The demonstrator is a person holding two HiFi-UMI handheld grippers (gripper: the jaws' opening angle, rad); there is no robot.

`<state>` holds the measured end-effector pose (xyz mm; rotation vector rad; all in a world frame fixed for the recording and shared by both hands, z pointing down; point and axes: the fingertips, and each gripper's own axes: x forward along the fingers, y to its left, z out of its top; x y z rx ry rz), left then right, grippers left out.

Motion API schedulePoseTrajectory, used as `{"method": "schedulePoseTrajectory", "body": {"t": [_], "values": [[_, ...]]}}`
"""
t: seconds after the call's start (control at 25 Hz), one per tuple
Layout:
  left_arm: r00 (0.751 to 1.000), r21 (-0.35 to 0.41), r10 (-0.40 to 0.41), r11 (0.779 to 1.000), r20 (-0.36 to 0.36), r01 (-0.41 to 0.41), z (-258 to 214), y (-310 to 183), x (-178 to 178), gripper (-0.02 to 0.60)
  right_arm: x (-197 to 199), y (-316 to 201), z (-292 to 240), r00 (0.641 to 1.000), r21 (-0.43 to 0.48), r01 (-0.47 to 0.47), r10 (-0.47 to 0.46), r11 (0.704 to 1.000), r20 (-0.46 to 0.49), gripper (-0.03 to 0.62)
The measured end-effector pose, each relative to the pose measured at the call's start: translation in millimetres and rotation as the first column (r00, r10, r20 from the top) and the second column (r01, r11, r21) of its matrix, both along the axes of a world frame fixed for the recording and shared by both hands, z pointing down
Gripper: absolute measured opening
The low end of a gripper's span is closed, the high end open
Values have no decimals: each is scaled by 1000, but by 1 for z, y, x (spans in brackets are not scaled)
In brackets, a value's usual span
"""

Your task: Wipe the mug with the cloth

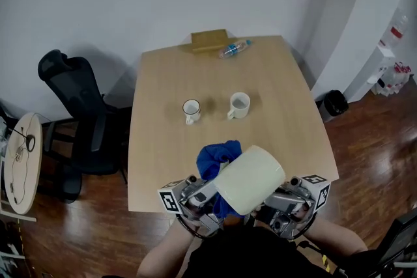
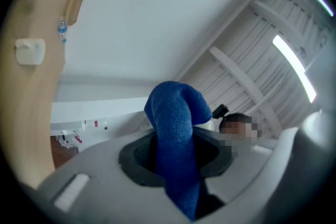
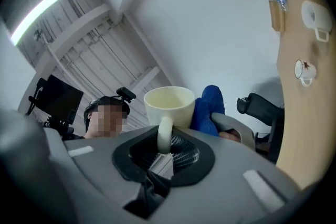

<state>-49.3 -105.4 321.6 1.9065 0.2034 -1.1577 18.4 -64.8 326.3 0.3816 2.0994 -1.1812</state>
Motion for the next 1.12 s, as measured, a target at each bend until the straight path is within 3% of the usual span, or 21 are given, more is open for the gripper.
{"method": "schedulePoseTrajectory", "body": {"t": [0.16,0.28,0.36,0.4,0.44,0.48,0.52,0.56,0.64,0.68,0.76,0.8,0.84,0.88,0.92,0.96,1.0,1.12], "values": [[995,-138,-72,989,-67,62,14,-4,0,123,-8,-22,-4,996,-31,-87,87,996,12,43],[994,-150,-100,984,-39,93,19,-4,-4,123,-14,-23,-1,996,-34,-93,93,995,-3,43],[991,-105,-129,986,34,132,17,-5,-8,123,-14,-21,-3,995,-19,-98,98,995,-16,43],[980,-64,-169,982,107,176,17,-9,-14,124,-12,-21,-3,993,-6,-112,112,994,-35,43],[951,-11,-229,971,207,237,19,-15,-24,126,-10,-23,-2,989,4,-134,134,991,-67,43],[894,58,-307,951,326,305,20,-24,-38,126,-6,-27,3,980,6,-163,163,987,-112,44],[802,151,-391,920,451,363,17,-32,-50,126,-1,-33,12,966,0,-199,196,980,-170,44],[676,264,-473,880,565,395,13,-38,-59,126,5,-41,26,944,-12,-240,230,971,-238,44],[372,496,-612,787,698,366,6,-42,-63,126,14,-59,58,886,-45,-319,281,947,-370,44],[229,599,-671,737,705,313,4,-41,-57,126,17,-67,72,861,-70,-352,294,933,-415,47],[-24,773,-777,621,629,130,13,-37,-37,126,19,-81,94,840,-148,-402,299,904,-452,46],[-146,822,-812,569,565,18,24,-36,-26,126,19,-88,103,833,-184,-424,303,887,-463,46],[-253,845,-828,531,500,-68,35,-37,-15,126,19,-94,111,822,-206,-447,309,870,-478,46],[-336,860,-836,496,434,-121,45,-39,-3,126,19,-99,119,809,-218,-467,315,857,-495,46],[-392,875,-844,456,367,-163,54,-42,9,126,17,-105,125,798,-225,-482,318,847,-511,46],[-426,883,-852,419,303,-210,62,-44,20,126,15,-109,129,791,-229,-490,319,841,-522,46],[-443,882,-861,391,250,-263,72,-45,30,126,13,-113,132,788,-234,-493,317,838,-527,46],[-467,857,-875,333,126,-392,97,-49,47,126,7,-117,135,798,-249,-485,308,838,-519,46]]}}
